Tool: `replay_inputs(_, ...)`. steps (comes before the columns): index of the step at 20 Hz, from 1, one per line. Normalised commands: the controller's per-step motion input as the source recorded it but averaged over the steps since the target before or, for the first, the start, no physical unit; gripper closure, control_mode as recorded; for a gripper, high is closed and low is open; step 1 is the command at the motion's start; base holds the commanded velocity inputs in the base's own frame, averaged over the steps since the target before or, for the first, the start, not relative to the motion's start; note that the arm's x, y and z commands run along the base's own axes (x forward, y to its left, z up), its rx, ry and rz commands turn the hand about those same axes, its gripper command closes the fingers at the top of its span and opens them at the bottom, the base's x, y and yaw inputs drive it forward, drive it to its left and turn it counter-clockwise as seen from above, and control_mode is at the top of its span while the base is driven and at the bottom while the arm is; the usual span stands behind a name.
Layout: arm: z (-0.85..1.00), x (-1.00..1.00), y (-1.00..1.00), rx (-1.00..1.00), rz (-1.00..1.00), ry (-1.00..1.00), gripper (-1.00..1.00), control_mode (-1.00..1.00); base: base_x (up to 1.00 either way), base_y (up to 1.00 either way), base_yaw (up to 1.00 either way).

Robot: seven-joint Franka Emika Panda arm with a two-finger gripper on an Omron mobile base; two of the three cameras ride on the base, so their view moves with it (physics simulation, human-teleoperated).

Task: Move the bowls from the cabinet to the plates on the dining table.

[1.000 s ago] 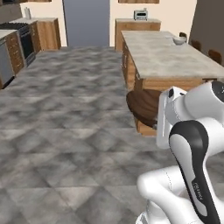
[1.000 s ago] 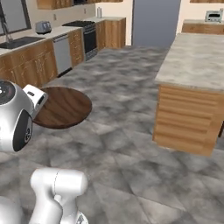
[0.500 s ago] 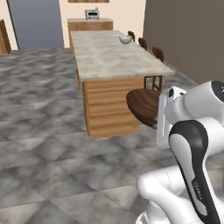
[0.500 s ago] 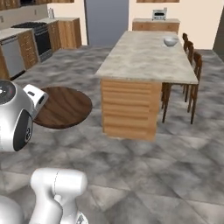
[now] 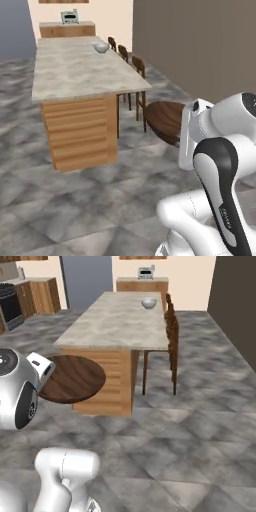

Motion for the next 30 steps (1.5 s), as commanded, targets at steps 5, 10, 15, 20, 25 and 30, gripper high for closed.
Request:
replay_inputs(5, 0.0, 0.0, 0.0, 0.0, 0.0, 0.0, 1.0, 1.0, 0.97, -1.0, -0.06)
replay_inputs(10, 0.0, 0.0, 0.0, 0.0, 0.0, 0.0, 1.0, 1.0, 1.0, -1.0, -0.01)
replay_inputs(15, 0.0, 0.0, 0.0, 0.0, 0.0, 0.0, 1.0, 1.0, 1.0, -1.0, -0.01)
replay_inputs(20, 0.0, 0.0, 0.0, 0.0, 0.0, 0.0, 1.0, 1.0, 1.0, -1.0, 0.0)
replay_inputs(25, 0.0, 0.0, 0.0, 0.0, 0.0, 0.0, 1.0, 1.0, 1.0, -1.0, 0.0)
replay_inputs(30, 0.0, 0.0, 0.0, 0.0, 0.0, 0.0, 1.0, 1.0, 1.0, -0.95, 0.02)
